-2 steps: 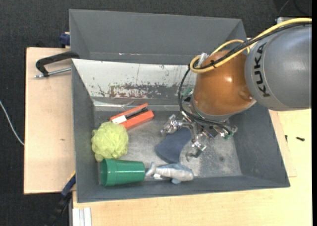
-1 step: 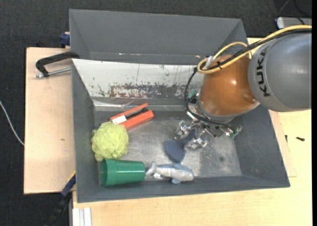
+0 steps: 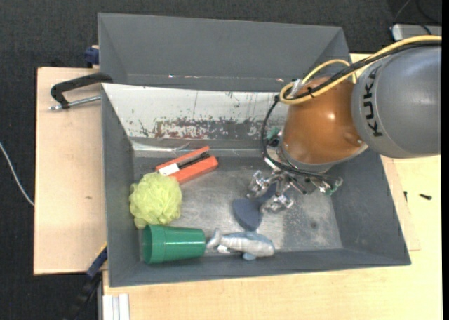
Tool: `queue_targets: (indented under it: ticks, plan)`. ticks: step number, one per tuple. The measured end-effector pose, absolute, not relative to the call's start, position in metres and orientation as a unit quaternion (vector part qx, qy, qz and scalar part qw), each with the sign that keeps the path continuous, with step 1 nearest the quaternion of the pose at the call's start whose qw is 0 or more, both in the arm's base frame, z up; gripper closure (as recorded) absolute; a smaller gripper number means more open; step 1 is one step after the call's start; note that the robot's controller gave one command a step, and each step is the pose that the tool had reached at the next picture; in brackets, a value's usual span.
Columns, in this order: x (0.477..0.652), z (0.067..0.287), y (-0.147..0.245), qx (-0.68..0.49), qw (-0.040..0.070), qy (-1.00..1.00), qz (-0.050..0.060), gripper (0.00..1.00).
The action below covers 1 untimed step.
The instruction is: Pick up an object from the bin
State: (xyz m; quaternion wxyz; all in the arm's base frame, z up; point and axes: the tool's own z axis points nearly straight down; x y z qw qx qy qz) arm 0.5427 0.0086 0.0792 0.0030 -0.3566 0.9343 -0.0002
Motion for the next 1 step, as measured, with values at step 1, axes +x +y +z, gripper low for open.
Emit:
queue_targets:
  ticks: [1]
  plan:
    - [0.5397, 0.2454, 0.0261, -0.352, 0.007, 0.936, -0.001, 1.0]
